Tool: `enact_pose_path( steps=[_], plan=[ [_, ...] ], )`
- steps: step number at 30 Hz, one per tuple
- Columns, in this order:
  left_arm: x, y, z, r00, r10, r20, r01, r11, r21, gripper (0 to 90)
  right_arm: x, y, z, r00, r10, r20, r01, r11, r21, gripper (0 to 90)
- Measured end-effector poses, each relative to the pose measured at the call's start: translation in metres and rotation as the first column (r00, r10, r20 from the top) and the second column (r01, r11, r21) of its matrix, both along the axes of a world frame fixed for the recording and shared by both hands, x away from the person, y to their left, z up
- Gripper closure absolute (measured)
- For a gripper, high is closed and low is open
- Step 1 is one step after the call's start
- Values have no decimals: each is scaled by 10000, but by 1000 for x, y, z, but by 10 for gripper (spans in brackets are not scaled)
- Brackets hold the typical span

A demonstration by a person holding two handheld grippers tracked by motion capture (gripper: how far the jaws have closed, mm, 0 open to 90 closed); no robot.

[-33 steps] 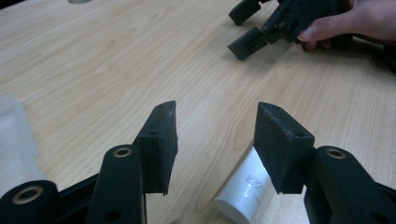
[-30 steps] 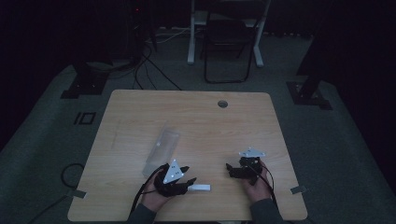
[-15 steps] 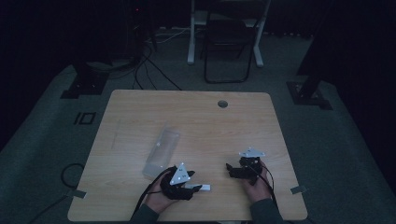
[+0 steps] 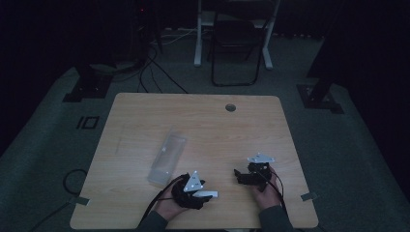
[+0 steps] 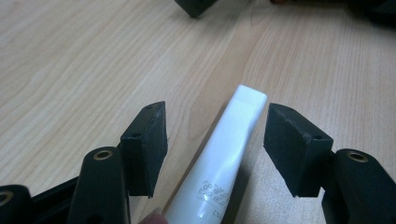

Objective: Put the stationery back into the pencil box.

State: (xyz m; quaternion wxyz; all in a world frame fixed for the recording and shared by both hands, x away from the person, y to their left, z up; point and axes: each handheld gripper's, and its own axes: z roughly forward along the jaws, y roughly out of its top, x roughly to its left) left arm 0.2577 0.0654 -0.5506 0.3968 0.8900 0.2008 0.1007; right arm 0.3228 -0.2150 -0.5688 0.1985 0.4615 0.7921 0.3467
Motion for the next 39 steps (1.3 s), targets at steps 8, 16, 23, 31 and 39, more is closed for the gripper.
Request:
enact_pose_path(
  steps=[8, 16, 23, 31, 39],
  plan=[
    [-1, -3, -4, 10000, 41, 14, -42, 9991, 412, 515, 0, 0, 0, 10000, -7, -3, 7, 10000, 7, 124],
    [-1, -5, -6, 9998, 169, 115, -177, 9972, 731, 675, 0, 0, 0, 10000, -8, -2, 8, 10000, 7, 124],
    [-1, -5, -5, 9994, 314, 107, -323, 9953, 911, 679, 0, 0, 0, 10000, -12, -3, 12, 10000, 5, 124],
    [-2, -5, -6, 9988, 480, 5, -479, 9960, 760, 680, 0, 0, 0, 10000, -6, 0, 6, 10000, 5, 124],
    [-3, -7, -6, 9988, 471, -98, -463, 9966, 685, 683, 0, 0, 0, 10000, -11, -3, 11, 10000, 5, 124]
  ],
)
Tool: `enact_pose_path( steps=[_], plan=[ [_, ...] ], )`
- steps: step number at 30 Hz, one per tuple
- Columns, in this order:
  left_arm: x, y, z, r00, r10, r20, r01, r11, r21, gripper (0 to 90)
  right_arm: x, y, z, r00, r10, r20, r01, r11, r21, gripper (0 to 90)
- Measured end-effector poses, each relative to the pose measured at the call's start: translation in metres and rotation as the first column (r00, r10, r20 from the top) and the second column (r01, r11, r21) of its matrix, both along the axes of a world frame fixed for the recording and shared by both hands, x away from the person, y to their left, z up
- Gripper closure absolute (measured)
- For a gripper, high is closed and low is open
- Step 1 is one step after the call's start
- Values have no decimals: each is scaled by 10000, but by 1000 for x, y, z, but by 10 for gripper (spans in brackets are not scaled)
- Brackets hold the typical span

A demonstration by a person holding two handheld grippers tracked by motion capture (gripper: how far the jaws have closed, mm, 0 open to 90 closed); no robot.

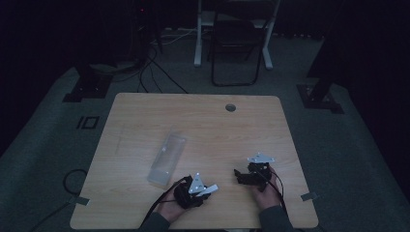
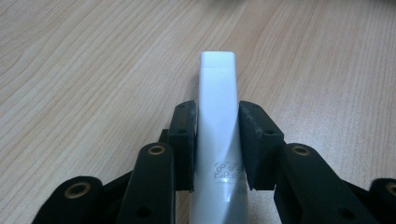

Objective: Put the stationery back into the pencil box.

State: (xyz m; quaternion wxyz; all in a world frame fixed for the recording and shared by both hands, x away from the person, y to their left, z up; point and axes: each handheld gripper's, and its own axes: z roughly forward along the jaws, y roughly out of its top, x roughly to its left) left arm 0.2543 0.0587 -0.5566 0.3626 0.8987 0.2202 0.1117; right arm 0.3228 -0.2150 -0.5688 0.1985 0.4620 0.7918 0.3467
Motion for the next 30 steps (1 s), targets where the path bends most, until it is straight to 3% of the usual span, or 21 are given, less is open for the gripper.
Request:
enact_pose_path(
  steps=[15, 30],
  plan=[
    [-5, -1, 9, 9997, 2, 235, 2, 9999, -159, 684, 0, 0, 0, 10000, 7, 3, -7, 10000, -1, 124],
    [-9, 4, 30, 9965, 101, 829, -72, 9994, -352, 685, 0, 0, 0, 10000, 6, 5, -6, 10000, 0, 124]
  ],
)
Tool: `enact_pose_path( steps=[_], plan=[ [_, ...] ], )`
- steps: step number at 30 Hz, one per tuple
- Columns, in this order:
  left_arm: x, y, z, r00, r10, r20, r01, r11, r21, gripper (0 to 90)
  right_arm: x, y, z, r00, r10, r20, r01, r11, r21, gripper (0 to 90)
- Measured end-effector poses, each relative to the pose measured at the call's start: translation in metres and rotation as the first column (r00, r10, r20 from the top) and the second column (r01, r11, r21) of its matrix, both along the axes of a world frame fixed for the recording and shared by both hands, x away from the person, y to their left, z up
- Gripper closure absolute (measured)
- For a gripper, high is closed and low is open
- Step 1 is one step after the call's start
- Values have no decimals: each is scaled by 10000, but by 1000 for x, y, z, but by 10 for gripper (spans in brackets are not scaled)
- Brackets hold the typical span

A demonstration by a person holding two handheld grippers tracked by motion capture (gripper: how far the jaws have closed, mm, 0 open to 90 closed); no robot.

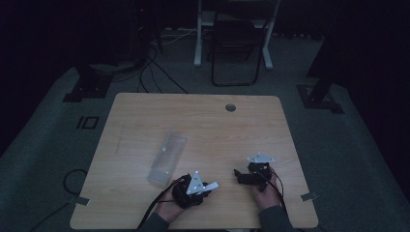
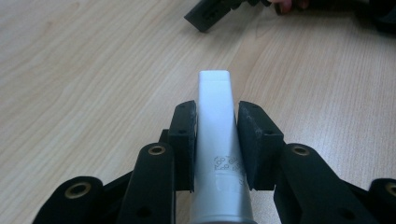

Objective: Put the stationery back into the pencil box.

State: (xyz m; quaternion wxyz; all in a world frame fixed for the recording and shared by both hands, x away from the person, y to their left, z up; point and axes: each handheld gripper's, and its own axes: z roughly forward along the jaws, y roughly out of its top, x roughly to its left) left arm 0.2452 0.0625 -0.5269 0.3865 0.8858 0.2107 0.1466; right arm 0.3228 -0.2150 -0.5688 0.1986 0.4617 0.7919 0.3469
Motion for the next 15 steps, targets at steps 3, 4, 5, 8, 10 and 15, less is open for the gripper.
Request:
enact_pose_path(
  steps=[3, 4, 5, 8, 10, 15],
  plan=[
    [0, 3, 3, 9999, 64, 141, -63, 10000, -75, 685, 0, 0, 0, 10000, -1, -1, 1, 10000, 1, 124],
    [0, 4, 4, 9998, 96, 170, -94, 9999, -97, 685, 0, 0, 0, 10000, 0, -1, 0, 10000, 0, 124],
    [0, 4, 5, 9998, 117, 180, -115, 9999, -115, 685, 0, 0, 0, 10000, -3, -2, 3, 10000, 3, 124],
    [0, 6, 8, 9995, 177, 255, -174, 9997, -146, 685, 0, 0, 0, 10000, -3, -2, 3, 10000, 2, 124],
    [1, 7, 9, 9993, 226, 287, -221, 9996, -164, 685, 0, 0, 0, 10000, -2, -1, 2, 10000, 2, 124],
    [2, 9, 14, 9983, 395, 421, -385, 9990, -235, 685, 0, 0, 0, 10000, -1, -3, 1, 10000, 2, 124]
  ],
)
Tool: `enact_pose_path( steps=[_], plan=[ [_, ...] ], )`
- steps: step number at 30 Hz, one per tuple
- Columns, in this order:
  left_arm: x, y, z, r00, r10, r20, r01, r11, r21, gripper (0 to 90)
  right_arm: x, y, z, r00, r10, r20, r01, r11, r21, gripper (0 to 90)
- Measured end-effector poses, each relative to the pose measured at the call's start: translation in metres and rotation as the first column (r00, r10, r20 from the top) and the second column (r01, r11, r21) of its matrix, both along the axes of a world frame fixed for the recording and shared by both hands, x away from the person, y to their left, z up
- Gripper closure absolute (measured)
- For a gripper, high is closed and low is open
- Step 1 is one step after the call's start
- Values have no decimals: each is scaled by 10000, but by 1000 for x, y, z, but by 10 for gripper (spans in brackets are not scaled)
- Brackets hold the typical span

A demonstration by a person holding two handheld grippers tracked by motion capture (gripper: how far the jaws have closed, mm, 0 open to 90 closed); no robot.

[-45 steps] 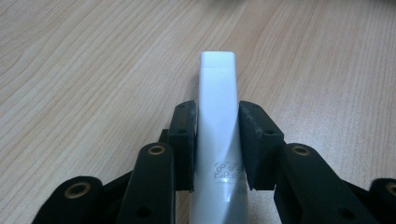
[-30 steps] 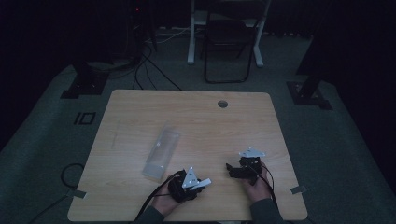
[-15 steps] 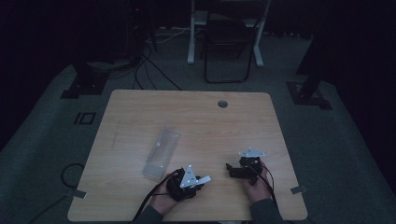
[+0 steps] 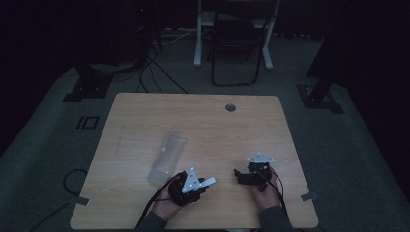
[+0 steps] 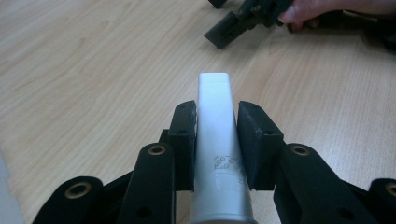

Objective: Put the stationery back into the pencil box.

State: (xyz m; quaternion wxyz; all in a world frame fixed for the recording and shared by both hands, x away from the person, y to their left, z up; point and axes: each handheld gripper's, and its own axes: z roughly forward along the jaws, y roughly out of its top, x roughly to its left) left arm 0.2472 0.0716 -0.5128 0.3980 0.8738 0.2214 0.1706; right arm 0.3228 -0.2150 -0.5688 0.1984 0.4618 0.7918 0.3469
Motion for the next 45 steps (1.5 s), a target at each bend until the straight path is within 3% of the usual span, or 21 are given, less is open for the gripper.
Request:
enact_pose_path(
  steps=[15, 30, 45],
  plan=[
    [8, 13, 13, 9974, 661, 294, -655, 9977, -187, 686, 0, 0, 0, 10000, 8, 3, -8, 10000, -7, 124],
    [10, 20, 16, 9936, 1054, 401, -1045, 9942, -252, 686, 0, 0, 0, 10000, 6, 1, -6, 10000, -5, 124],
    [14, 30, 21, 9842, 1720, 432, -1702, 9845, -418, 686, 0, 0, 0, 10000, 6, 0, -6, 10000, -5, 124]
  ],
)
